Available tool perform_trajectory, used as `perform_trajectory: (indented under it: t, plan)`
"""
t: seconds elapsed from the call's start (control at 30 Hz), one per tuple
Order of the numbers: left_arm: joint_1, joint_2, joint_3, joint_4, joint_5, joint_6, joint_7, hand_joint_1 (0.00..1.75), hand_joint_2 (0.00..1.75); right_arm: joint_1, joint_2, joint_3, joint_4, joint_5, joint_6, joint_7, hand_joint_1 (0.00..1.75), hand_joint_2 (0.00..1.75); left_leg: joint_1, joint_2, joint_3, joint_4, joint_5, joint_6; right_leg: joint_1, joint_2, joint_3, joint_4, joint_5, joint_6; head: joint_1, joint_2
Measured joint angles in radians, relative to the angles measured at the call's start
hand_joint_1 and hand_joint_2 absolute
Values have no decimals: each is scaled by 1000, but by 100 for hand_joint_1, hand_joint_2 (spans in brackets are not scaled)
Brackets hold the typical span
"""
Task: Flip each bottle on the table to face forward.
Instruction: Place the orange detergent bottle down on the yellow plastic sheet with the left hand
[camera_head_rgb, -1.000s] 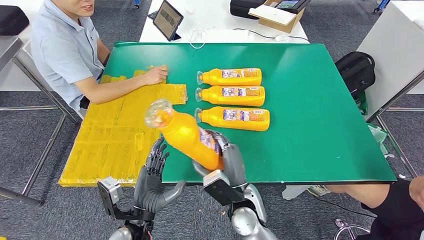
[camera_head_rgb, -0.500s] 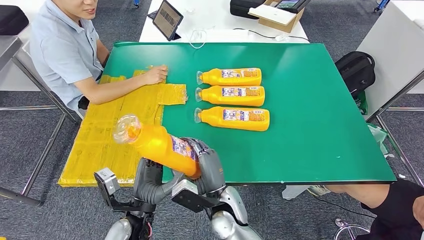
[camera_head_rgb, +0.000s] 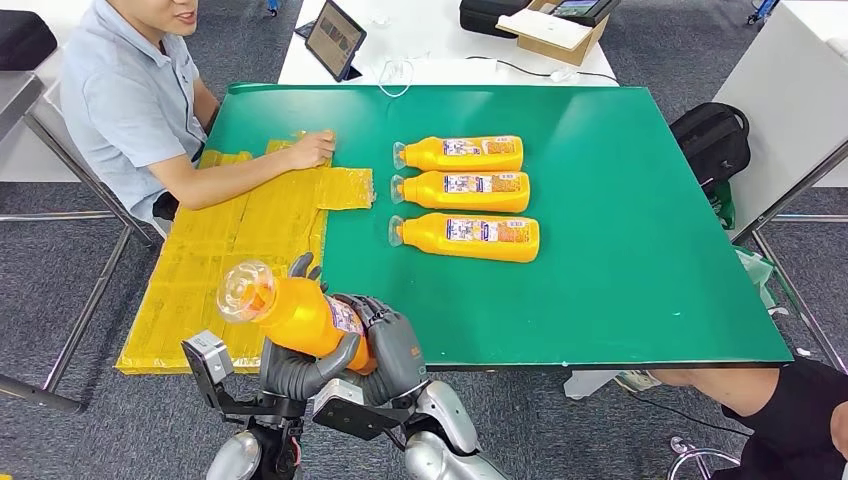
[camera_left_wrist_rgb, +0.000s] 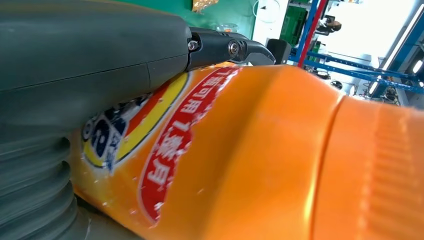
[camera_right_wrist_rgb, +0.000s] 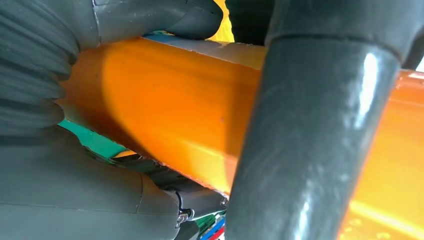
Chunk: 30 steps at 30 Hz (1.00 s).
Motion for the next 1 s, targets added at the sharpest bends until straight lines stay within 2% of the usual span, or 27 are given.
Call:
perform_trajectory:
  t: [0.07,0.1,0.2,0.23,0.37,0.43,0.5,0.57,0.7,0.83,1.0]
  plan:
    - [0,0,1,3,5,-3,4,0,175,-3,0,4,7,3,-3,0,162,175,0,0,0,0,0,0,0,0,0,0,0,0,0,0]
    - [-1,0,1,5,10,-7,9,23,175,-5,0,5,10,7,-5,0,142,175,0,0,0,0,0,0,0,0,0,0,0,0,0,0]
    - [-4,0,1,16,49,-28,38,154,175,-9,0,10,22,22,-13,0,24,175,0,0,0,0,0,0,0,0,0,0,0,0,0,0]
    - [-5,0,2,20,68,-37,48,175,175,-10,0,13,26,25,-15,0,1,175,0,0,0,0,0,0,0,0,0,0,0,0,0,0]
    - [-12,0,4,33,118,-65,64,175,175,-12,-1,27,39,28,-35,-3,0,175,0,0,0,0,0,0,0,0,0,0,0,0,0,0]
    - [-14,0,6,37,127,-71,64,166,175,-12,-1,30,43,27,-40,-5,0,175,0,0,0,0,0,0,0,0,0,0,0,0,0,0]
    - [-14,0,7,39,139,-79,64,166,175,-12,-1,33,46,21,-48,-11,0,175,0,0,0,0,0,0,0,0,0,0,0,0,0,0]
    - [-15,0,8,40,156,-91,64,175,175,-11,-1,36,47,12,-60,-20,0,175,0,0,0,0,0,0,0,0,0,0,0,0,0,0]
    - [-16,1,9,40,158,-97,61,175,175,-5,-4,38,48,7,-95,-34,0,175,0,0,0,0,0,0,0,0,0,0,0,0,0,0]
    - [-15,1,10,40,113,-27,57,175,175,26,-20,35,24,3,-137,-40,0,0,0,0,0,0,0,0,0,0,0,0,0,0,0,0]
    - [-18,1,53,32,50,111,65,175,175,105,-55,26,-120,3,-173,-52,0,0,0,0,-1,0,0,0,0,0,-1,0,0,0,0,0]
